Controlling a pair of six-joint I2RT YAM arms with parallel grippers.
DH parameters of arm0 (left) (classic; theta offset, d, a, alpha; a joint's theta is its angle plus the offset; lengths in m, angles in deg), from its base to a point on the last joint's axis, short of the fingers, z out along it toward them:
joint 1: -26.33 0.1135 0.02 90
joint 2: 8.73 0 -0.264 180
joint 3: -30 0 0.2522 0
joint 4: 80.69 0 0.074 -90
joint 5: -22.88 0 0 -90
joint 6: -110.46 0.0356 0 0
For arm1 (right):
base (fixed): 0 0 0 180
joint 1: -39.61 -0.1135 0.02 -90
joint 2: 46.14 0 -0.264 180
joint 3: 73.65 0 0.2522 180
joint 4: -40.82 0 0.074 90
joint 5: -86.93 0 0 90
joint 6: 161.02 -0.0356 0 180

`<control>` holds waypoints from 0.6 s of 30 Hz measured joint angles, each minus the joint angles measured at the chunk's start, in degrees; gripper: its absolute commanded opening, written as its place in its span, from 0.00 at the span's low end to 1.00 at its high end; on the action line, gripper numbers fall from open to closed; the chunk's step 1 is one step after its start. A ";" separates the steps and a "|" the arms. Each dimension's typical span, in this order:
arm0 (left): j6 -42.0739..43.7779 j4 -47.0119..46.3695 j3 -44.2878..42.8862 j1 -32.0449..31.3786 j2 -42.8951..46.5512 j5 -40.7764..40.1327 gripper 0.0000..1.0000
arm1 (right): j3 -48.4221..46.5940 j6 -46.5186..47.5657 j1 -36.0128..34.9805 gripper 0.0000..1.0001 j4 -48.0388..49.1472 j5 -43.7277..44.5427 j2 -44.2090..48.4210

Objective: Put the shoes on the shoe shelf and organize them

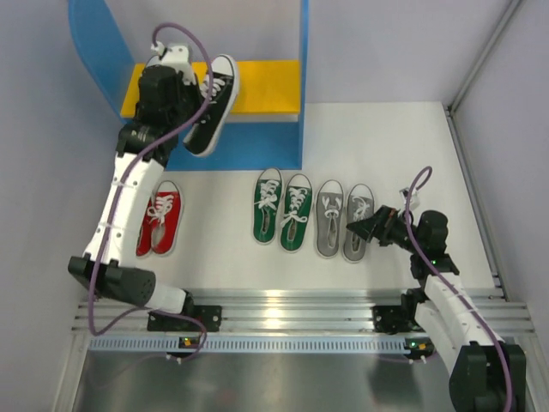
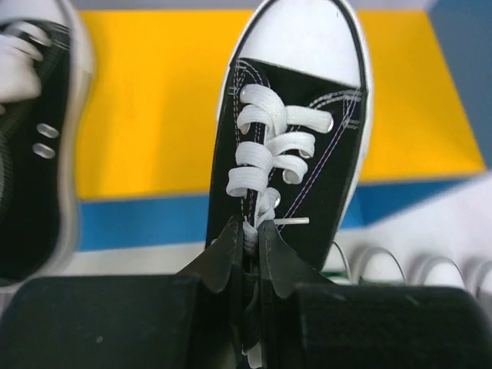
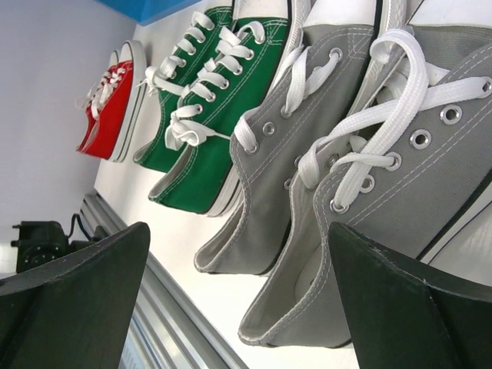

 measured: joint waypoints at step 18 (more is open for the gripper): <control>0.37 4.31 -26.53 15.41 -23.67 10.08 0.02 | 0.09 -1.25 0.00 1.00 2.03 -2.51 -1.64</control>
